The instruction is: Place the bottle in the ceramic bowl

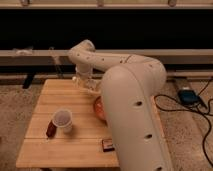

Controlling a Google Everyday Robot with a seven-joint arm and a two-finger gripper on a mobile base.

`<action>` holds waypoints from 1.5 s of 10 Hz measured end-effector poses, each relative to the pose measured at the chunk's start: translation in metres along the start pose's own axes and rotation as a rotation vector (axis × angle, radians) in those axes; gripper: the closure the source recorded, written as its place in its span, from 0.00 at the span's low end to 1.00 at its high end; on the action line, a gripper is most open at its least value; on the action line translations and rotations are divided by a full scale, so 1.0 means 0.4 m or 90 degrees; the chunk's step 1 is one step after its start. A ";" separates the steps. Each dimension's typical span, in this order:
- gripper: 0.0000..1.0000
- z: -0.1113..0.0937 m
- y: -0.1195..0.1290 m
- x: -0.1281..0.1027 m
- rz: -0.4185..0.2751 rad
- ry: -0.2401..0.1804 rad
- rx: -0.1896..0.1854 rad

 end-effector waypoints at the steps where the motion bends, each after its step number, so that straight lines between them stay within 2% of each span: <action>1: 1.00 -0.022 0.005 0.044 0.012 -0.001 0.000; 3: 0.96 -0.040 -0.003 0.113 0.039 -0.001 -0.001; 5: 0.73 -0.059 -0.006 0.214 0.088 -0.001 -0.007; 6: 0.65 -0.063 -0.006 0.244 0.106 -0.003 -0.011; 8: 0.43 -0.072 -0.023 0.331 0.161 -0.011 -0.024; 10: 0.24 -0.074 -0.018 0.351 0.183 -0.026 -0.045; 11: 0.20 -0.070 -0.016 0.358 0.190 -0.033 -0.059; 15: 0.20 -0.047 -0.010 0.362 0.194 -0.036 -0.090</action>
